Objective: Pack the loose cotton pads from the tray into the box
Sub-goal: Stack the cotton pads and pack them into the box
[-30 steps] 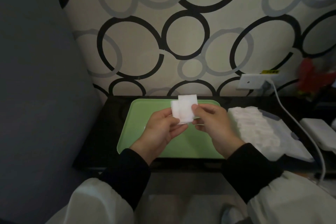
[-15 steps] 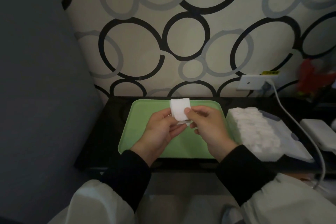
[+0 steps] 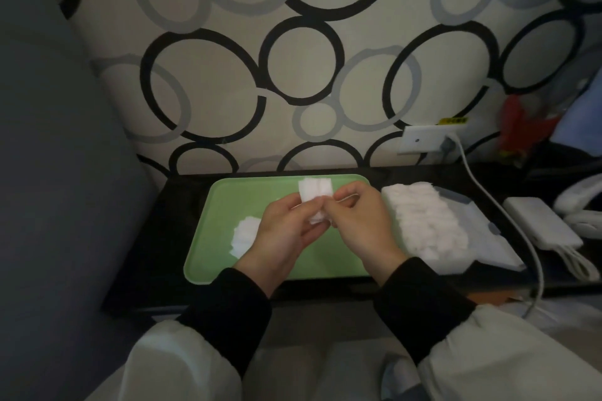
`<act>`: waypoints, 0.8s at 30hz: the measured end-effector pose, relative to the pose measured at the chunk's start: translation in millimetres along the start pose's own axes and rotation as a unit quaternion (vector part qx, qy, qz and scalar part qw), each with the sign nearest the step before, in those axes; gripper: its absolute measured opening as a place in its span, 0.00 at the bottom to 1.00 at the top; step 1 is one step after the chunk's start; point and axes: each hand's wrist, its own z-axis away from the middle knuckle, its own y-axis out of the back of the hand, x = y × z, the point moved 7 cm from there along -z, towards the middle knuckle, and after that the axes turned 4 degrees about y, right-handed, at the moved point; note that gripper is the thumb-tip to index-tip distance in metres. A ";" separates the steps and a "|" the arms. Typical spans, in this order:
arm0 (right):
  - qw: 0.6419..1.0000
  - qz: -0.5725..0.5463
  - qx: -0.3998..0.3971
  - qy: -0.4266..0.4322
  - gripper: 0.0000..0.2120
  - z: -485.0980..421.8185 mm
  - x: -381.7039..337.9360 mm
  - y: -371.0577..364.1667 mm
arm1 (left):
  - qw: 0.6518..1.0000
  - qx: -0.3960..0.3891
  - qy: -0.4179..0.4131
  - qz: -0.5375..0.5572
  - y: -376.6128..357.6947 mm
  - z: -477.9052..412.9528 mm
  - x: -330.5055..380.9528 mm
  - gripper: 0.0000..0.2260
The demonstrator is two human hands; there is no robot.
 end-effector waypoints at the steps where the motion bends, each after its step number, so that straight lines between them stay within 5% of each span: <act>1: 1.000 0.019 -0.001 -0.006 0.10 -0.5 1.0 3.8 | 1.000 0.010 0.000 -0.016 -0.5 -1.7 -2.6 0.09; 6: 0.993 -0.036 -0.100 -0.046 0.17 -5.0 13.8 23.3 | 0.991 0.006 -0.015 -0.136 -17.9 -6.8 -12.0 0.10; 9: 0.986 -0.028 -0.165 0.012 0.11 -6.7 14.5 42.3 | 0.974 -0.015 -0.048 -0.222 -35.9 -6.4 -17.5 0.05; 13: 0.991 -0.031 -0.127 -0.007 0.05 -18.6 29.1 88.4 | 0.938 -0.003 -0.066 -0.340 -51.8 -12.9 -31.0 0.07; 19: 0.996 -0.061 0.005 -0.059 0.06 -38.5 49.3 174.6 | 0.813 -0.036 -0.210 -0.542 -101.2 -30.1 -36.5 0.08; 24: 0.992 -0.077 0.039 -0.093 0.08 -42.2 70.3 203.1 | 0.640 -0.126 -0.178 -0.736 -159.3 -63.7 -72.1 0.44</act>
